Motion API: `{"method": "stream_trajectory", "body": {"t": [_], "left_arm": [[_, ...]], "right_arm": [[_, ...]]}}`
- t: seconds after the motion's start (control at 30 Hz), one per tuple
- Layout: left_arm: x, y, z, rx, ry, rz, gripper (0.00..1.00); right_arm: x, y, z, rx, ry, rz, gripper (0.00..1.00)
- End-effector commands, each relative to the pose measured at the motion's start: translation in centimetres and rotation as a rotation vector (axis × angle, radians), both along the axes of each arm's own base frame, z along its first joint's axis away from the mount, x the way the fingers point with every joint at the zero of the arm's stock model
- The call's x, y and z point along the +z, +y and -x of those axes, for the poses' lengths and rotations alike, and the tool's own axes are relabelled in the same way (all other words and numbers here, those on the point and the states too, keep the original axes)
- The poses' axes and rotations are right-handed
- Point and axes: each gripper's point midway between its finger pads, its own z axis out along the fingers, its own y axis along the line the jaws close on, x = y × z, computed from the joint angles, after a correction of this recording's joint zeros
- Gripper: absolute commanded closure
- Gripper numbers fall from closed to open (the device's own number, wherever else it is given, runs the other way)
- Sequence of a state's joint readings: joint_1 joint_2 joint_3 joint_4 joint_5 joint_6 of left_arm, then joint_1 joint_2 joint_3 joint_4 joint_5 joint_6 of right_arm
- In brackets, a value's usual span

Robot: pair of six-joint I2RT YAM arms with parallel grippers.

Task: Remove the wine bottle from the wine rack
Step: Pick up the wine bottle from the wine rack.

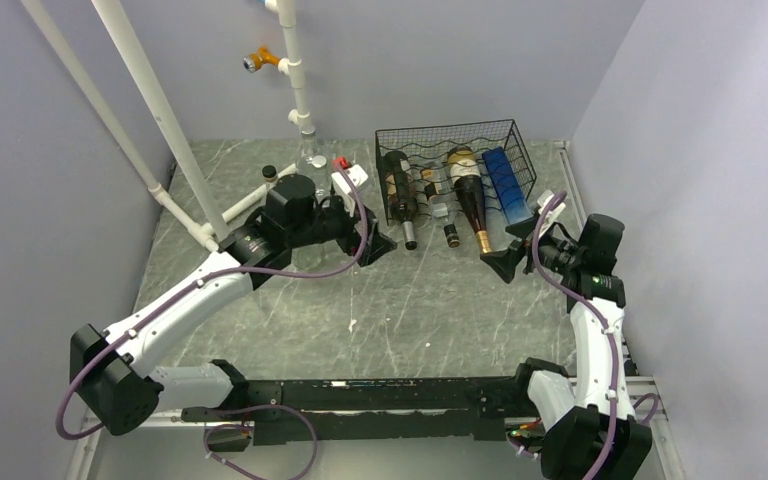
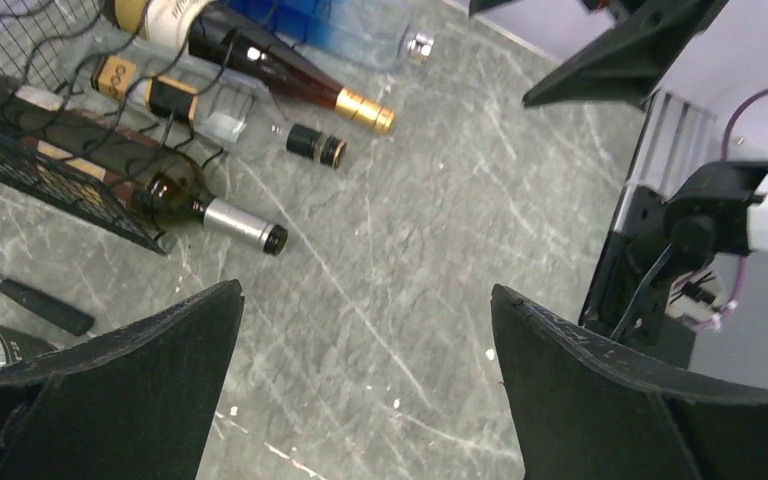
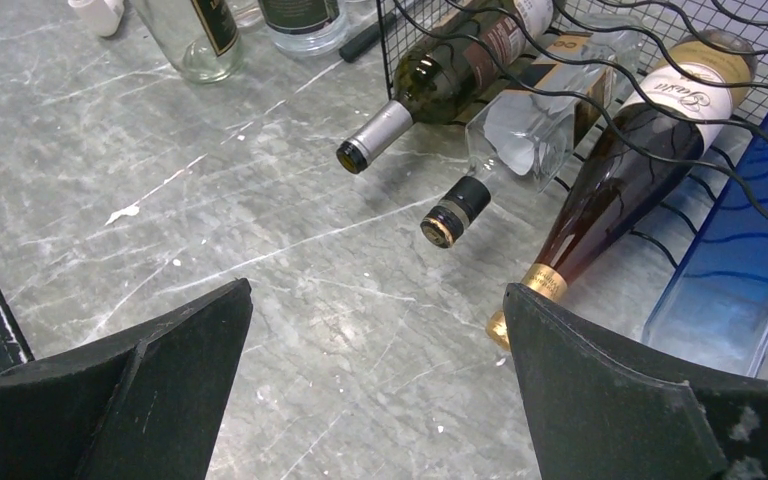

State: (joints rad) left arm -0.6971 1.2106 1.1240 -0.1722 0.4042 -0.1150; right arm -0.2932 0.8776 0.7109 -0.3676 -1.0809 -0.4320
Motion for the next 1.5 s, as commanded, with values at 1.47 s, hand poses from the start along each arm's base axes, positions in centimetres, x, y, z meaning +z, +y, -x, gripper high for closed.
{"method": "stream_trajectory", "body": {"t": [1.47], "left_arm": [[-1.7, 1.0, -0.4, 0.074, -0.032, -0.011, 0.01]], "right_arm": [[-8.0, -11.3, -12.0, -0.617, 0.371, 0.299, 0.09]]}}
